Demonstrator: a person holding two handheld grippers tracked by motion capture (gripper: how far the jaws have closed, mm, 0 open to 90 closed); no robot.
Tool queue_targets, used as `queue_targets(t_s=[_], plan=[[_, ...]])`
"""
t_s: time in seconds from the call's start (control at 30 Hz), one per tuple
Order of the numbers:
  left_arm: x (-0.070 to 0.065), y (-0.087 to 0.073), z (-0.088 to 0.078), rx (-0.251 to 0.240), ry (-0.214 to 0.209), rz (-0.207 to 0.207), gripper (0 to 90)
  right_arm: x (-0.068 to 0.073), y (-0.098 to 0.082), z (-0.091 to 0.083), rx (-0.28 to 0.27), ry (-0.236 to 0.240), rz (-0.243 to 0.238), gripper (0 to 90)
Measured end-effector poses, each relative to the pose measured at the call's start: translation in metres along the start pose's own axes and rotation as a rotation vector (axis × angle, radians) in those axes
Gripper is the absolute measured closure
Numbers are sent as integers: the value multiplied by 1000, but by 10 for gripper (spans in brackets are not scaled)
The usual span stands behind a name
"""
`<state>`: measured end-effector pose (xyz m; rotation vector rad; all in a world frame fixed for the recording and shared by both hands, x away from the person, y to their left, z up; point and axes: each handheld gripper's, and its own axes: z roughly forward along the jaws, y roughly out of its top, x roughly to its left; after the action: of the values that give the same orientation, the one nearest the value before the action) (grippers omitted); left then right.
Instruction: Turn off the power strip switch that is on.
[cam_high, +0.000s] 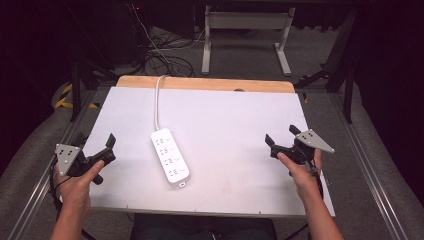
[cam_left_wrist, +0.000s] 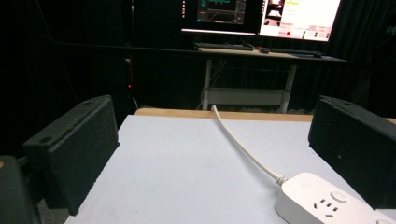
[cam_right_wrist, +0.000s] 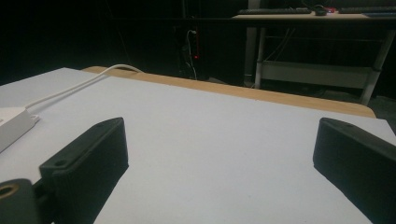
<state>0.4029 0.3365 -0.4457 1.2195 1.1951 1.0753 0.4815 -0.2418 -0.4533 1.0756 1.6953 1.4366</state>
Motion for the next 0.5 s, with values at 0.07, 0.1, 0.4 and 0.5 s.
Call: queue_targets(t_s=[0.07,0.1,0.4,0.5], plan=[[-1,0,0,-2,-1,1,25,0,0,-1,-3,1,-1,40],[0,0,0,-1,-2,8,25,0,0,-1,-4,1,-2,41],[0,0,0,-6,-2,17,50,0,0,-1,-3,-1,-3,41],[-1,0,-1,-10,-5,28,100,0,1,-1,-6,-3,-2,39]])
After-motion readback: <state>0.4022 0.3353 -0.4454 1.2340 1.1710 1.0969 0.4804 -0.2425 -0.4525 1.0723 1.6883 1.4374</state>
